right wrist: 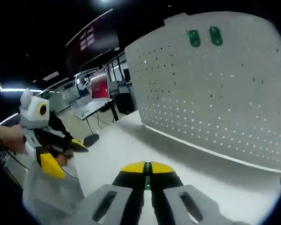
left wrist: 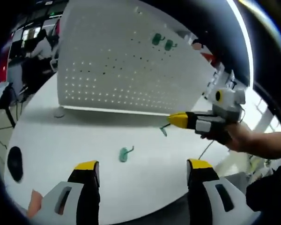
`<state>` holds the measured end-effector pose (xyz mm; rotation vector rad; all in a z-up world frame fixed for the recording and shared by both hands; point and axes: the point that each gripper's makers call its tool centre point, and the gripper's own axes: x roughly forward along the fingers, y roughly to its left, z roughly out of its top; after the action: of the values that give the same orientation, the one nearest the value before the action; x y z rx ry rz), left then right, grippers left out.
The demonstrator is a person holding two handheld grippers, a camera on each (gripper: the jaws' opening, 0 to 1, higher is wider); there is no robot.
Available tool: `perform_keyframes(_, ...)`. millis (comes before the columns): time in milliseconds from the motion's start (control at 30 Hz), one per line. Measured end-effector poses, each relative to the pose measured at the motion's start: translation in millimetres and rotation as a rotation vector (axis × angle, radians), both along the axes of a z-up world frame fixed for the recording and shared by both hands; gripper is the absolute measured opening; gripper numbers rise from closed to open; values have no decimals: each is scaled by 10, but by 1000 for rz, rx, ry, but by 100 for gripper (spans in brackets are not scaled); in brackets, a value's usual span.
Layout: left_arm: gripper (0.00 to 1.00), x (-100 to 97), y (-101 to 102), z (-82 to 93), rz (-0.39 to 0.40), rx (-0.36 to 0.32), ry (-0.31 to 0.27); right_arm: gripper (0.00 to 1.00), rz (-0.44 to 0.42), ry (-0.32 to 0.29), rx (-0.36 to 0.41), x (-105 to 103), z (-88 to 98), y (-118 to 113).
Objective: Insert the hook assembly into the mounting plate slot until the hook locks in place.
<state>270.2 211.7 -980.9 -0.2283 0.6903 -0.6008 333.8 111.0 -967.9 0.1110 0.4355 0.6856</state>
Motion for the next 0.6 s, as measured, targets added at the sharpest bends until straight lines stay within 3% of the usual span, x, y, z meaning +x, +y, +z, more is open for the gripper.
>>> perform_keyframes(200,67,48,-251,133,-17,-53,-3,0,-56,2,180,-200,318,80)
perform_keyframes(333,62,12,-395,154,-16,-132,63,0,-60,-41,175,-342,419,140)
perform_keyframes(433,57,30,-439,179,-6,-171,72,0,-73,-76,181,-442,509,166)
perform_keyframes(600,44,-36,-541,154,-40,-158,86,0,-74,-86,215,-540,564,227)
